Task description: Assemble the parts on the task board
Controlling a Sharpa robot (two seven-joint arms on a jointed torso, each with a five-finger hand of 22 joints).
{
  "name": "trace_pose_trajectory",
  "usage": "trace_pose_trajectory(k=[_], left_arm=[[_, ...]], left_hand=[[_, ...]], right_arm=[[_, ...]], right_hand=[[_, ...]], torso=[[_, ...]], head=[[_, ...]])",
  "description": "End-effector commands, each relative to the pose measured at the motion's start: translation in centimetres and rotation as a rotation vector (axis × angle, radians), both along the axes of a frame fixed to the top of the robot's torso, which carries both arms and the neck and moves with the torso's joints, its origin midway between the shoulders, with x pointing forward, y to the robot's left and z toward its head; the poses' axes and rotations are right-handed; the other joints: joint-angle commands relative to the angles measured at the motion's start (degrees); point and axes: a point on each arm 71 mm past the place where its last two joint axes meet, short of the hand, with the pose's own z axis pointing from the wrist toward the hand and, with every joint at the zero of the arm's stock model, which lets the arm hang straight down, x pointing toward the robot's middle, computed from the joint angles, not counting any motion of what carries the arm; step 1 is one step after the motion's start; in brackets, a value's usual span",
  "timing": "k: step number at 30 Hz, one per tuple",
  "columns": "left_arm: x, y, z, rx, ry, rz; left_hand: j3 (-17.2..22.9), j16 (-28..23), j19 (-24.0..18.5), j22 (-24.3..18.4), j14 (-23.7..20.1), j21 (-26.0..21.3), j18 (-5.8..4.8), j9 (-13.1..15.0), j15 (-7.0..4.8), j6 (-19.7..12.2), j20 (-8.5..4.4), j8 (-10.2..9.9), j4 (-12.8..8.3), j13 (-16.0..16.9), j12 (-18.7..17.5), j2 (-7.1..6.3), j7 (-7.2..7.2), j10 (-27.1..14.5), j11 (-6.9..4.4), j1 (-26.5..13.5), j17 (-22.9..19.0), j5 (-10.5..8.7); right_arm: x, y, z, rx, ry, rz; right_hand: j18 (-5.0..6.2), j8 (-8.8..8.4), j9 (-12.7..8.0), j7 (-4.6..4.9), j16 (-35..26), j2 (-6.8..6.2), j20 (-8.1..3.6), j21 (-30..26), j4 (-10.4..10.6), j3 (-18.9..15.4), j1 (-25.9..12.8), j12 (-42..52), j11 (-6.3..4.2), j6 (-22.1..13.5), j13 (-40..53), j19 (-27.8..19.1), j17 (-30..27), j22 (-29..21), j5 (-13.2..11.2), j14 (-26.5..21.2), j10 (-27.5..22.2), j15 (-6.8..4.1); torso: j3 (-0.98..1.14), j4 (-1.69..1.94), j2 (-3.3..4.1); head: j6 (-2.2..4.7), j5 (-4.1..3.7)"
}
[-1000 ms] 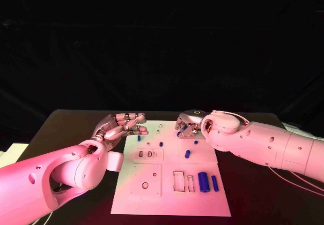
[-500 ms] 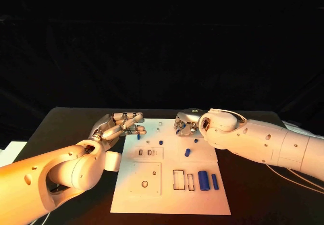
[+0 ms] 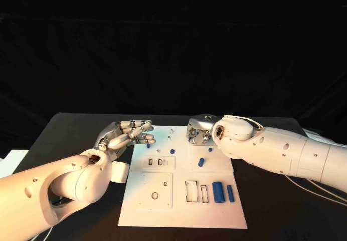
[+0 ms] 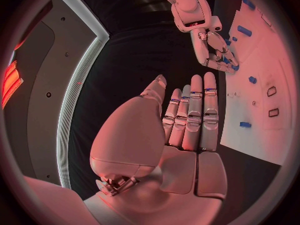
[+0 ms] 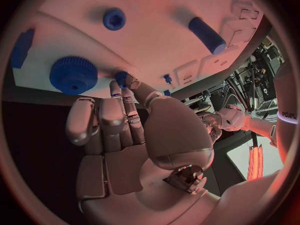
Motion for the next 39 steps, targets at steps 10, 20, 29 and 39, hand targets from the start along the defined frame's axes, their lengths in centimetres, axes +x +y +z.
trace_pose_trajectory(k=[10,20,29,39], left_arm=[[-0.1,-0.1,0.1,-0.013,0.010,-0.015],[-0.1,-0.2,0.1,-0.012,0.012,-0.017],[-0.1,-0.2,0.1,-0.012,0.012,-0.017],[-0.1,-0.3,0.2,-0.013,0.011,-0.019]], left_hand=[[0.0,-0.5,0.5,0.1,0.4,0.2,0.90,-0.1,0.04,-0.4,0.05,-0.7,-0.4,0.0,-0.6,0.16,0.43,-0.4,0.40,-0.4,0.4,-0.21],[0.1,-0.7,0.5,0.1,0.3,0.2,0.87,-0.1,0.08,-0.5,0.07,-0.9,-0.6,0.0,-0.8,0.18,0.46,-0.6,0.45,-0.3,0.6,-0.20],[0.1,-0.9,0.4,0.1,0.2,0.1,0.86,-0.1,0.11,-0.6,0.07,-1.0,-0.8,0.0,-1.0,0.16,0.48,-0.7,0.47,-0.2,0.7,-0.20],[0.1,-0.9,0.4,0.1,0.2,0.1,0.86,-0.1,0.12,-0.6,0.07,-1.0,-0.8,0.0,-1.0,0.15,0.48,-0.7,0.48,-0.2,0.7,-0.20]], right_arm=[[-0.4,0.3,1.2,0.096,-0.134,-0.006],[-0.2,1.4,2.0,0.160,-0.196,-0.027],[0.6,2.6,2.0,0.184,-0.219,-0.045],[1.3,3.6,1.7,0.179,-0.203,-0.041]], right_hand=[[-0.98,-0.71,-0.3,0.70,0.8,-0.12,0.39,1.1,0.2,3.4,1.3,-0.7,-1.00,-0.6,0.0,0.1,0.2,1.1,0.3,0.9,0.3,0.18],[-0.98,-0.84,-0.3,0.84,1.1,-0.43,0.56,1.3,0.3,4.3,1.3,-0.6,-0.86,-0.8,0.0,0.0,0.4,1.3,0.5,0.8,0.0,0.30],[-0.99,-0.87,-0.3,0.91,1.3,-0.62,0.61,1.4,0.3,4.7,1.3,-0.6,-0.80,-0.9,0.0,0.0,0.6,1.5,0.7,0.8,-0.1,0.35],[-0.99,-0.93,-0.4,0.99,1.3,-0.85,0.67,1.5,0.4,5.0,1.2,-0.6,-0.72,-1.0,-0.1,0.0,0.5,1.5,0.7,0.8,-0.2,0.41]], torso=[[-0.16,0.34,0.20],[-0.21,0.47,0.34],[-0.21,0.61,0.48],[-0.23,0.66,0.62]], head=[[0.17,-0.03],[0.53,0.28],[0.69,0.45],[0.36,0.52]])
